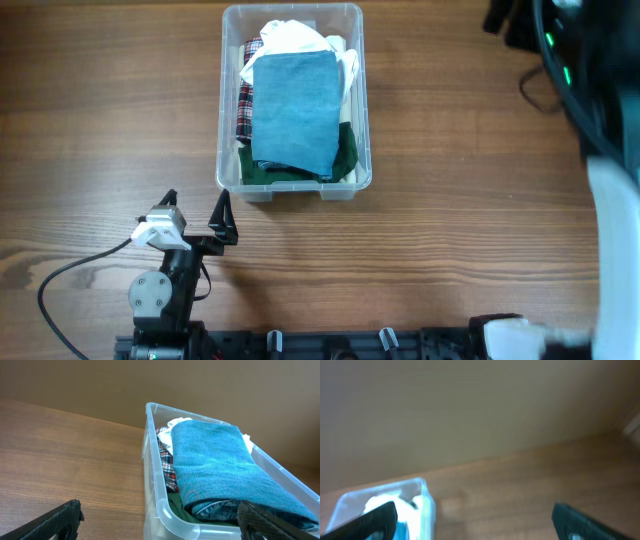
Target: Pack container
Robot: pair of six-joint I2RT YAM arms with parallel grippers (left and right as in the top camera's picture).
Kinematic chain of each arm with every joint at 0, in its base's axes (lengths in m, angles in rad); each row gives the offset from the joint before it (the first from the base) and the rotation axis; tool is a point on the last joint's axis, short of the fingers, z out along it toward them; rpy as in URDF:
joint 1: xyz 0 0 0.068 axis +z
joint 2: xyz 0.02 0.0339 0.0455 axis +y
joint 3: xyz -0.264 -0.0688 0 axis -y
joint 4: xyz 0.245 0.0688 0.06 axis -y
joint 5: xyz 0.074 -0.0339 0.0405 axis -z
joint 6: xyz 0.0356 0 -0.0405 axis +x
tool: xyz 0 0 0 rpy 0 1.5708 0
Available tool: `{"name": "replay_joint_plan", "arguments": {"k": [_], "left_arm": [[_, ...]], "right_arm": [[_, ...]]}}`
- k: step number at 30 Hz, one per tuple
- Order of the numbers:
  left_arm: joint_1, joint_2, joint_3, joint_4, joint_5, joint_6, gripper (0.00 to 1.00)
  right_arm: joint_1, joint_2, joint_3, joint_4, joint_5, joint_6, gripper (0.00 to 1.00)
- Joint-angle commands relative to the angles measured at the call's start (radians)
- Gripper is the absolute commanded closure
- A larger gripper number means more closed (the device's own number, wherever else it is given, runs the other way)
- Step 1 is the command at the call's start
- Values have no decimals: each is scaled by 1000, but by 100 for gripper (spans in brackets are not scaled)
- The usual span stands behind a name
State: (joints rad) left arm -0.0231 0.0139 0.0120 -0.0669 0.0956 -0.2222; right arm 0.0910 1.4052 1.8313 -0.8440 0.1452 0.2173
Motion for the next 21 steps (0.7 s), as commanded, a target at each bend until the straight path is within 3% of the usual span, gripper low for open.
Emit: {"name": "replay_joint_plan", "arguments": {"k": [1, 13, 21], "left_arm": [[8, -11, -6, -2, 5, 5, 0], [8, -11, -6, -2, 5, 5, 0], [8, -11, -6, -2, 5, 5, 0]], "right_arm": [[0, -250, -372, 194, 12, -95, 0], [-8, -899, -1281, 815, -60, -84, 0], [-76, -1165, -1608, 941, -172, -78, 0]]}}
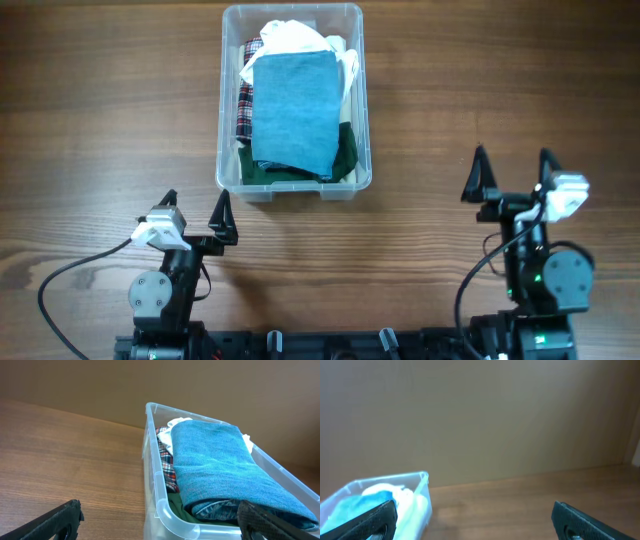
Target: Pack container
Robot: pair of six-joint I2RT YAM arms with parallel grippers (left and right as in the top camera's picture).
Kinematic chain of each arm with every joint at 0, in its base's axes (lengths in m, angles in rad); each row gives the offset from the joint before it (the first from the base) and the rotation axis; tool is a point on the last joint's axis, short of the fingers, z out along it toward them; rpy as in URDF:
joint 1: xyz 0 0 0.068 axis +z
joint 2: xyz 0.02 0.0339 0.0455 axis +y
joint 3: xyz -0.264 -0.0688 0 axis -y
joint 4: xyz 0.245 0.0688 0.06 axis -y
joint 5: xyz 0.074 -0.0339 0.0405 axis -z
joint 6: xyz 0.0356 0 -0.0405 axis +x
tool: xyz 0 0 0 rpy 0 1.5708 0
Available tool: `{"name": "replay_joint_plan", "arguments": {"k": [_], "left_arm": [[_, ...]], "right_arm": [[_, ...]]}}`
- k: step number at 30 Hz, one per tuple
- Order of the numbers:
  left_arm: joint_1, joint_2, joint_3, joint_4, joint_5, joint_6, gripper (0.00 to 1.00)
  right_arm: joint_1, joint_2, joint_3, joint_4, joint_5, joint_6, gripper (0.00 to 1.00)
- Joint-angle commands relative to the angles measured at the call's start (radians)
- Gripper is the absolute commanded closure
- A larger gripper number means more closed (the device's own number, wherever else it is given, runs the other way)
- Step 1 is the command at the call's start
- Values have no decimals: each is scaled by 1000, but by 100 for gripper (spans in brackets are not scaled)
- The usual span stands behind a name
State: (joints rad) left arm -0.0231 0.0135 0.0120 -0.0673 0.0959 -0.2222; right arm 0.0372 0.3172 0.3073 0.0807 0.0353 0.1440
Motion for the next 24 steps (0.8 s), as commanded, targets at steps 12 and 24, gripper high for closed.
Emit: {"name": "replay_joint_plan", "arguments": {"k": [12, 24], "left_arm": [[8, -11, -6, -1, 4, 5, 0], [8, -11, -6, -1, 4, 6, 0]], "right_arm": [[-48, -236, -222, 13, -36, -14, 0], [-50, -314, -302, -23, -56, -18, 0]]}}
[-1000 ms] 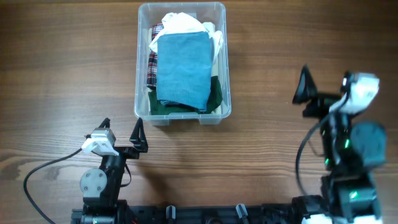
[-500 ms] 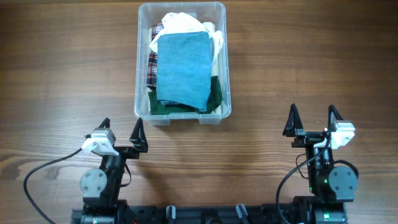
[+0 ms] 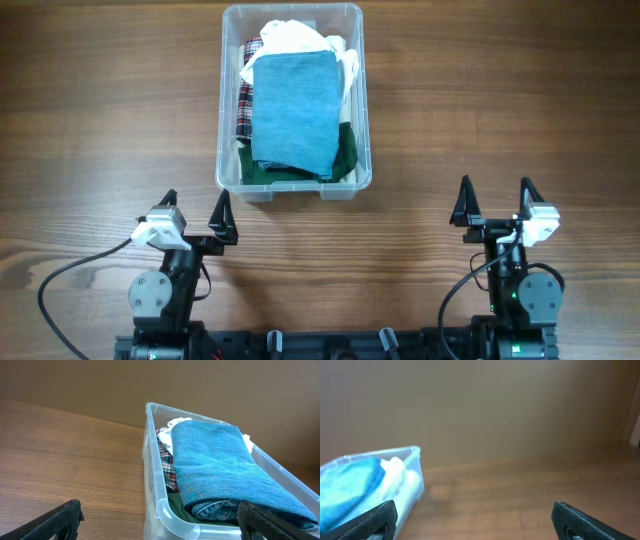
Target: Pack container
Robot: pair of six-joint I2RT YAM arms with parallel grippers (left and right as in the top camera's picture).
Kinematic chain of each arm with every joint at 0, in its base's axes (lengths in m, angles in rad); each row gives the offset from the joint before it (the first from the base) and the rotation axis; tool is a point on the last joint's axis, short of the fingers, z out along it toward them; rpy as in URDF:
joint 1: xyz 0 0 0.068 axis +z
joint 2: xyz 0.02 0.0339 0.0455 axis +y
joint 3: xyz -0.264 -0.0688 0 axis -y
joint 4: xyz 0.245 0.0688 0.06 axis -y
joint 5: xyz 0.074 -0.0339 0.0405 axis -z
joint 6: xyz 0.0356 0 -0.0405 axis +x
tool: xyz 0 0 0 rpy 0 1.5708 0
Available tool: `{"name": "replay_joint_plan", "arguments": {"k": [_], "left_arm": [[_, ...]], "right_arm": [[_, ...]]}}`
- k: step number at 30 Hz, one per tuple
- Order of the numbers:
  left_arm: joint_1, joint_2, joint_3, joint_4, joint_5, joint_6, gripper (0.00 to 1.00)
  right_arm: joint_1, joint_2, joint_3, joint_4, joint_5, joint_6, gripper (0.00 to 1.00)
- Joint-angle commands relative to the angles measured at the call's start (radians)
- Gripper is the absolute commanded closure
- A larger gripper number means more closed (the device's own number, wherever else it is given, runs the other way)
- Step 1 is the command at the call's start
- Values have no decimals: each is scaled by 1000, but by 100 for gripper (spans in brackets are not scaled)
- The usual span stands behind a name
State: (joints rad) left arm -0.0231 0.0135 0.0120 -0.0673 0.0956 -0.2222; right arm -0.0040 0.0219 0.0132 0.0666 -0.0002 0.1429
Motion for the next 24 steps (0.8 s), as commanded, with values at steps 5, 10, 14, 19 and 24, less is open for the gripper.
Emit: {"name": "replay_joint_plan", "arguments": {"k": [5, 10, 14, 19, 24], "left_arm": [[8, -11, -6, -1, 5, 6, 0], [8, -11, -6, -1, 5, 5, 0], [8, -11, -6, -1, 5, 5, 0], [8, -11, -6, -1, 5, 5, 0], [8, -11, -6, -1, 5, 6, 0]], "right_arm": [[-9, -18, -8, -42, -106, -66, 0], [-11, -18, -8, -62, -94, -65, 0], [-11, -19, -8, -61, -107, -61, 0], [-11, -19, -8, -60, -106, -61, 0], [-11, -19, -8, -60, -106, -61, 0]]}}
